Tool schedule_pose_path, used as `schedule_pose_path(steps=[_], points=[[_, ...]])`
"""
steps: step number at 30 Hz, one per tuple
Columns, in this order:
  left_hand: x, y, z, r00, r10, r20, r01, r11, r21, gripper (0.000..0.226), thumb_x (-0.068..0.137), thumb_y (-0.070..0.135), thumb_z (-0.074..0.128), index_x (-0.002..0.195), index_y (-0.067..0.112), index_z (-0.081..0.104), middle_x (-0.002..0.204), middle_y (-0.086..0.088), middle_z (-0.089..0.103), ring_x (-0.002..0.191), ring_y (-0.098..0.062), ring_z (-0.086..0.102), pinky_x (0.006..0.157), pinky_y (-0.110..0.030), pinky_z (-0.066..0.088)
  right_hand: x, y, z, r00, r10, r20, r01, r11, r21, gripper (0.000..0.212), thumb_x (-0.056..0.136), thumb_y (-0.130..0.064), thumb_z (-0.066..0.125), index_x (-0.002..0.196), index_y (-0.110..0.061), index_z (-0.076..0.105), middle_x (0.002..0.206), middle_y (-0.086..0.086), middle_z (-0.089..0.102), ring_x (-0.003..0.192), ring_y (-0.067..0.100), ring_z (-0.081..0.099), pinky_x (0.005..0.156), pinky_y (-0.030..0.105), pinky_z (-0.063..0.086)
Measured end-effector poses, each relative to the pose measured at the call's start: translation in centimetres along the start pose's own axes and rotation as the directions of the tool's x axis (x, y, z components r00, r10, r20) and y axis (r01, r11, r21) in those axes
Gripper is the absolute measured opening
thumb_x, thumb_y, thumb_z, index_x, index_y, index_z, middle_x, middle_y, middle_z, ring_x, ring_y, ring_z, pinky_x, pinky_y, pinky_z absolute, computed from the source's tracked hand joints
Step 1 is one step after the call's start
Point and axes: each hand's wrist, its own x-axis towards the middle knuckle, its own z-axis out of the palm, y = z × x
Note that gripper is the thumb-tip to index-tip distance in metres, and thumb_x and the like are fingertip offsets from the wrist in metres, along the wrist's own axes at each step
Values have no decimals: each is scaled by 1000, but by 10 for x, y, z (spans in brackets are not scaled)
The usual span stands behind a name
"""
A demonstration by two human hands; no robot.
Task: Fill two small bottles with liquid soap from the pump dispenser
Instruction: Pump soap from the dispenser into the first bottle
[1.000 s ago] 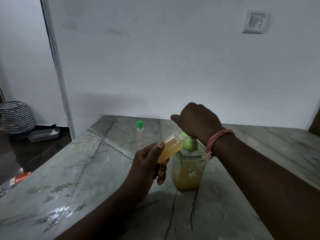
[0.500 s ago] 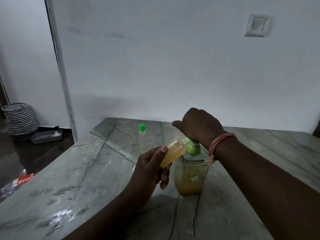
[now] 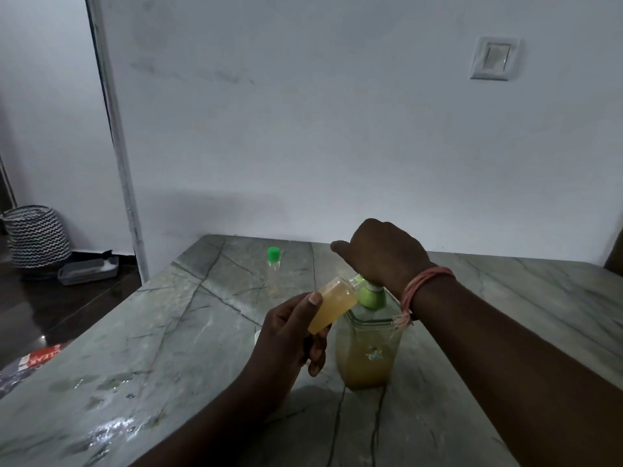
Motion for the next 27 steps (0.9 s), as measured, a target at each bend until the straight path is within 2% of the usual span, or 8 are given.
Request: schedule_pose_path(steps=[2, 6, 8, 11, 17, 21, 24, 27], points=[[-1, 0, 1, 1000, -4, 5, 4, 1000, 1, 28, 97, 41, 56, 89, 20, 74, 70, -11, 54, 47, -16, 46, 41, -26, 41, 0, 0, -4, 1000, -11, 15, 11, 1000, -22, 40, 89, -51, 53, 65, -21, 47, 71, -1, 55, 71, 24, 58, 65, 31, 42], [-4, 3, 0, 1000, -3, 0, 3, 1000, -4, 28, 91, 43, 57, 88, 21, 73, 70, -9, 54, 48, -16, 46, 42, -26, 40, 3, -7, -11, 996, -90, -11, 87, 985, -148, 40, 92, -51, 51, 70, -20, 42, 76, -1, 48, 75, 24, 52, 66, 32, 39], [-3, 2, -1, 1000, -4, -3, 4, 1000, -13, 29, 95, 44, 58, 86, 21, 73, 69, -10, 53, 48, -16, 45, 41, -26, 39, 4, -6, -7, 996, -77, -42, 72, 992, -105, 40, 92, -54, 49, 74, -19, 44, 77, 0, 48, 76, 24, 52, 68, 32, 39], [-1, 0, -1, 1000, -4, 2, 4, 1000, -4, 28, 92, 46, 60, 86, 22, 73, 69, -10, 54, 47, -16, 46, 41, -26, 41, 1, 1, 0, 1000, 15, -2, -15, 1000, 12, 44, 92, -56, 48, 67, -20, 45, 71, -1, 50, 77, 26, 56, 68, 32, 41], [-2, 0, 0, 1000, -5, 8, 5, 1000, -1, 30, 94, 42, 57, 91, 17, 72, 72, -14, 52, 48, -16, 46, 41, -26, 41, 2, 0, -2, 999, 22, 32, -21, 1000, -20, 42, 91, -54, 51, 66, -21, 45, 70, -1, 51, 76, 26, 58, 68, 32, 42], [-3, 0, -1, 1000, -5, 0, 5, 1000, -15, 35, 93, 44, 58, 96, 10, 68, 73, -14, 52, 47, -16, 46, 41, -26, 41, 3, -4, -10, 997, -62, -40, 57, 991, -124, 45, 93, -57, 48, 66, -22, 40, 69, -2, 45, 73, 25, 52, 67, 32, 40], [-1, -2, -2, 1000, 1, 16, -1, 1000, 3, 32, 96, 44, 57, 91, 15, 70, 73, -13, 53, 48, -16, 46, 41, -26, 41, -2, -2, -3, 999, -4, -53, 2, 1000, -26, 47, 94, -59, 43, 66, -20, 43, 69, -2, 46, 74, 26, 53, 69, 32, 41], [-1, -1, -1, 1000, 0, 22, 0, 1000, 13, 31, 95, 44, 57, 90, 17, 71, 73, -13, 53, 48, -16, 47, 41, -25, 42, -4, -1, 0, 1000, 19, -4, -19, 999, -34, 47, 95, -58, 42, 66, -21, 42, 68, -2, 47, 75, 26, 54, 68, 32, 41]])
